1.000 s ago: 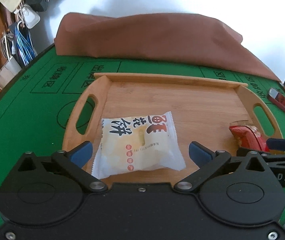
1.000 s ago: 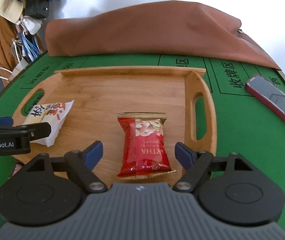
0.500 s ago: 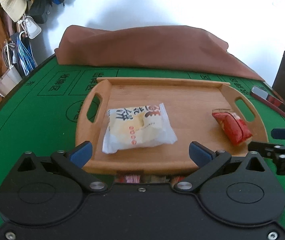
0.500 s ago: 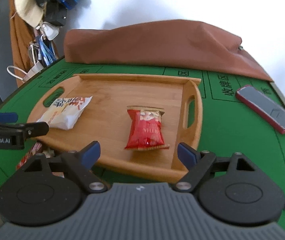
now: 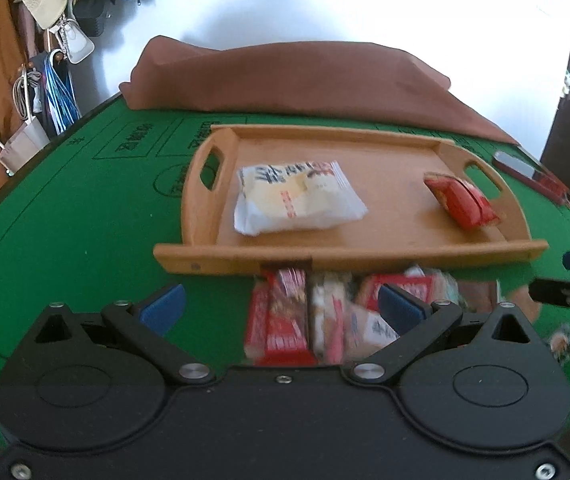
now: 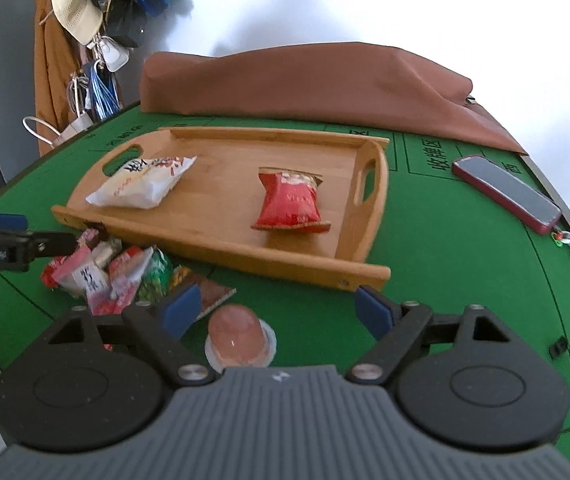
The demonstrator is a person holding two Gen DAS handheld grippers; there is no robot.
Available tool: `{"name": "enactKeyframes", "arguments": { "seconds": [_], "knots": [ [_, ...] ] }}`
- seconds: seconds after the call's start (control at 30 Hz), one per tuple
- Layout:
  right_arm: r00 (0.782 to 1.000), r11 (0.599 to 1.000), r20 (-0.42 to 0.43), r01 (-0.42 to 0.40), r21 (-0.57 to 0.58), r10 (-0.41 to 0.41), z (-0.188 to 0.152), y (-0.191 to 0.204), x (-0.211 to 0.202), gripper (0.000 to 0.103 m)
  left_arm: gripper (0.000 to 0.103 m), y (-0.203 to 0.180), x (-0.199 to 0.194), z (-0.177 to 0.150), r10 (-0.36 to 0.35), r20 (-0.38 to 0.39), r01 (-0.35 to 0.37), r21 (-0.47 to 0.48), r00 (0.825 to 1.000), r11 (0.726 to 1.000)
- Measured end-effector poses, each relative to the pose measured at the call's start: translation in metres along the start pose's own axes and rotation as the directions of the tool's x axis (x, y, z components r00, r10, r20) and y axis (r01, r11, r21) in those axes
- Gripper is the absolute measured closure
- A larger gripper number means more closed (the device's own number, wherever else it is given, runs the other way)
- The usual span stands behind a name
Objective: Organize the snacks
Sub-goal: 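Move both tools back toward the remaining snack pile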
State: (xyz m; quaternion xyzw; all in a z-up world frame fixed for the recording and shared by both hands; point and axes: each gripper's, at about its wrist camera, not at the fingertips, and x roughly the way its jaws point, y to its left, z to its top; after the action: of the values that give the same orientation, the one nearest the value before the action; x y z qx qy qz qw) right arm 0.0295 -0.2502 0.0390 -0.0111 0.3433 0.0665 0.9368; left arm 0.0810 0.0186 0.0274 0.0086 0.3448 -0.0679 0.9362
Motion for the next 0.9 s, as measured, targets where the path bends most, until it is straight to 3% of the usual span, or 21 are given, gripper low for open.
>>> {"name": "enactKeyframes", "arguments": {
  "seconds": [0.2,0.6,0.83,0.9],
  "knots": [
    [0.999,0.999,0.001,0.038,-0.015,-0.038,-0.012,0.002,-0.001,0.013,0.0,-0.015,-0.005,-0.02,0.016,-0.005,-0.016,0.052,1.0,0.999],
    [0.999,0.999,-0.005,0.038,-0.029,-0.038,-0.023,0.014,0.005,0.022,0.0,-0.038,-0.005,-0.035,-0.056,0.056,0.053,0.045,0.997,0.998],
    [1.0,1.0,-0.017,0.026,-0.007,-0.026,-0.025,0.013,0.008,0.026,0.001,-0.046,-0.003,-0.041,0.024,0.115,-0.038,0.123,0.993,0.992],
    [0.999,1.0,-0.015,0.029,-0.013,-0.029,-0.025,0.015,0.008,0.027,0.007,-0.045,-0.002,-0.041,0.016,0.107,-0.028,0.112,0.994,0.993]
  ]
}}
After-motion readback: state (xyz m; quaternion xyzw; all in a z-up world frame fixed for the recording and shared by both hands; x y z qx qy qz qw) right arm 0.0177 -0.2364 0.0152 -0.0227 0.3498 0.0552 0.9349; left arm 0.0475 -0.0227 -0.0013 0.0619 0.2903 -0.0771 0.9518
